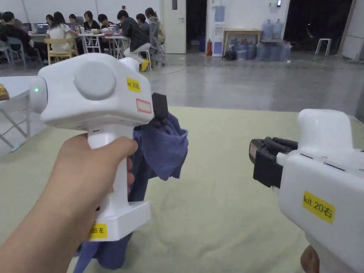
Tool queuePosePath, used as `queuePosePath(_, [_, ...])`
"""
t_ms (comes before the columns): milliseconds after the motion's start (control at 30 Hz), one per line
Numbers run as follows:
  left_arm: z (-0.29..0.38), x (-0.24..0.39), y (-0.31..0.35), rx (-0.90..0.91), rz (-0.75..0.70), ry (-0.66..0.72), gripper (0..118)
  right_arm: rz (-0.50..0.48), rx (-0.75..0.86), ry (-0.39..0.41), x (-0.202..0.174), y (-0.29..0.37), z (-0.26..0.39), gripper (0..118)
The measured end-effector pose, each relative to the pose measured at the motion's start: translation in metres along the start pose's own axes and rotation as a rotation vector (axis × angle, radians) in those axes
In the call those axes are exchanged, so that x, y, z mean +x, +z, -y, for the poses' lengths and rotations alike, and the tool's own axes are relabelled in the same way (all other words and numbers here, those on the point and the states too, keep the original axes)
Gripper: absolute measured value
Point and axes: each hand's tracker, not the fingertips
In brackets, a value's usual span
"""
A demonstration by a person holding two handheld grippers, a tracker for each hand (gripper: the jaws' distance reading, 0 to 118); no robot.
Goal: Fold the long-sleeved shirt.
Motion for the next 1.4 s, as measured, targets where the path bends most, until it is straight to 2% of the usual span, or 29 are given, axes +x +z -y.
queuePosePath(167, [0.017, 0.086, -0.042, -0.072, 0.116, -0.069, 10, 0.115, 0.067, -0.019, 0.04, 0.038, -0.022, 0])
queuePosePath(267, [0.07, 0.12, -0.096, -0.19, 0.117, -0.072, 10, 0.184, 0.03, -0.015, 0.064, 0.047, -0.017, 0])
queuePosePath(367, [0.153, 0.141, -0.164, -0.375, 0.153, -0.033, 12, 0.218, -0.029, -0.088, 0.09, 0.045, 0.001, 0])
queuePosePath(400, [0.186, 0.144, -0.188, -0.429, 0.163, -0.022, 20, 0.239, -0.052, -0.098, 0.098, 0.044, 0.009, 0])
queuePosePath(500, [0.262, 0.151, -0.234, -0.591, 0.175, 0.039, 100, 0.275, -0.106, -0.105, 0.113, 0.041, 0.032, 0])
queuePosePath(533, [0.276, 0.15, -0.239, -0.622, 0.181, 0.064, 111, 0.277, -0.115, -0.109, 0.117, 0.041, 0.038, 0])
queuePosePath(633, [0.269, 0.14, -0.236, -0.621, 0.206, 0.139, 111, 0.281, -0.145, -0.11, 0.126, 0.039, 0.051, 0])
queuePosePath(700, [0.233, 0.126, -0.212, -0.516, 0.266, 0.134, 110, 0.277, -0.144, -0.121, 0.128, 0.038, 0.052, 0])
queuePosePath(767, [0.197, 0.105, -0.177, -0.396, 0.251, 0.08, 104, 0.265, -0.132, -0.132, 0.127, 0.038, 0.05, 0])
queuePosePath(800, [0.179, 0.091, -0.153, -0.344, 0.218, 0.04, 89, 0.258, -0.124, -0.134, 0.125, 0.038, 0.051, 0])
queuePosePath(867, [0.164, 0.063, -0.114, -0.253, 0.097, -0.039, 19, 0.248, -0.114, -0.132, 0.12, 0.038, 0.056, 0])
queuePosePath(900, [0.166, 0.048, -0.098, -0.229, -0.002, -0.057, 0, 0.247, -0.117, -0.131, 0.117, 0.036, 0.06, 0])
queuePosePath(967, [0.18, 0.019, -0.078, -0.218, -0.109, -0.072, 0, 0.249, -0.156, -0.137, 0.113, 0.032, 0.072, 0])
queuePosePath(1000, [0.193, 0.003, -0.073, -0.298, -0.128, -0.066, 0, 0.245, -0.187, -0.152, 0.111, 0.028, 0.079, 0])
queuePosePath(1133, [0.247, -0.036, -0.078, -0.471, -0.114, 0.068, 0, 0.2, -0.295, -0.184, 0.105, 0.008, 0.102, 0])
queuePosePath(1300, [0.26, -0.049, -0.117, -0.49, -0.095, 0.12, 0, 0.202, -0.31, -0.176, 0.099, -0.002, 0.107, 0])
queuePosePath(1333, [0.258, -0.049, -0.129, -0.481, -0.108, 0.113, 20, 0.203, -0.312, -0.175, 0.099, -0.003, 0.106, 0])
queuePosePath(1400, [0.26, -0.055, -0.168, -0.546, -0.189, 0.044, 109, 0.204, -0.317, -0.17, 0.1, -0.006, 0.106, 0])
